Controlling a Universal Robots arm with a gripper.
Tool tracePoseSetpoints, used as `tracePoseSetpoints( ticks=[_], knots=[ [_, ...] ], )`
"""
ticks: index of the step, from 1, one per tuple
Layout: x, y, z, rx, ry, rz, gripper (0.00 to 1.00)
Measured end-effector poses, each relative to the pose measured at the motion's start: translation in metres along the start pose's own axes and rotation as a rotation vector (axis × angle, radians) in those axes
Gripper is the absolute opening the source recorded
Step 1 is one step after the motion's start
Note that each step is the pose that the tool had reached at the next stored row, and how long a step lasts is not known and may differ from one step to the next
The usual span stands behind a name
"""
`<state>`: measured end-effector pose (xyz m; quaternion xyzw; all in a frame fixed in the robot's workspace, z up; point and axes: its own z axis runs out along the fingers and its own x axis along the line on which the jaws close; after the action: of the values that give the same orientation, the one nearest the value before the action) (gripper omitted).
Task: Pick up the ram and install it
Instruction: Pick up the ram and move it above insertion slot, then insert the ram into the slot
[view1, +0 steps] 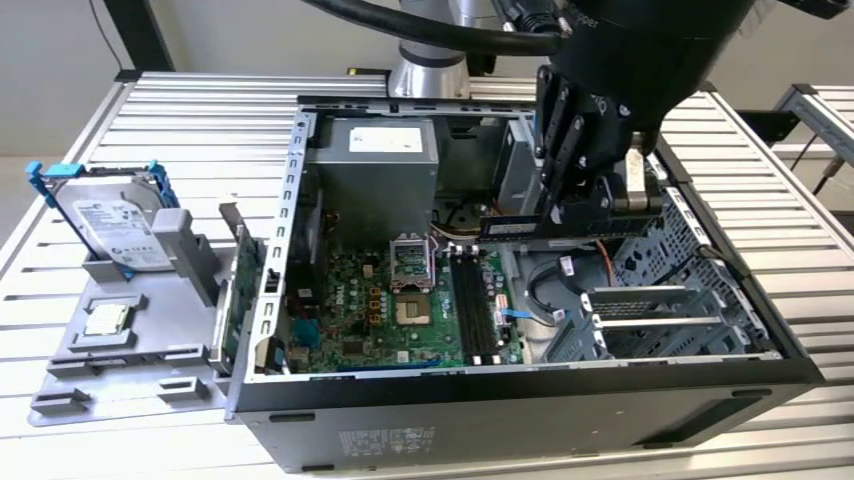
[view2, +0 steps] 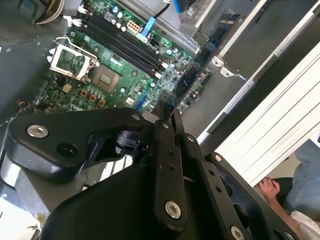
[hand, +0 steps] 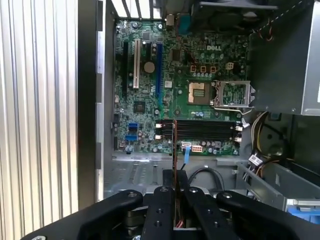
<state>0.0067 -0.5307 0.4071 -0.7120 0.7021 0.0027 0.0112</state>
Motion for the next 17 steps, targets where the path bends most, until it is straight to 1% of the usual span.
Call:
tracePoseSetpoints(
  ticks=[4, 8, 11, 17],
  knots=[
    [-0.0139, -0.0002, 0.0006, 0.0, -0.0001, 0.0, 0.0],
    [-0.0259, -0.0003, 0.0011, 0.0, 0.0, 0.002, 0.0],
    [-0.0292, -0.0004, 0.0016, 0.0002, 0.0001, 0.011, 0.0],
    [-0.0358, -0.0004, 0.0025, 0.0, 0.0001, 0.012, 0.0]
  ],
)
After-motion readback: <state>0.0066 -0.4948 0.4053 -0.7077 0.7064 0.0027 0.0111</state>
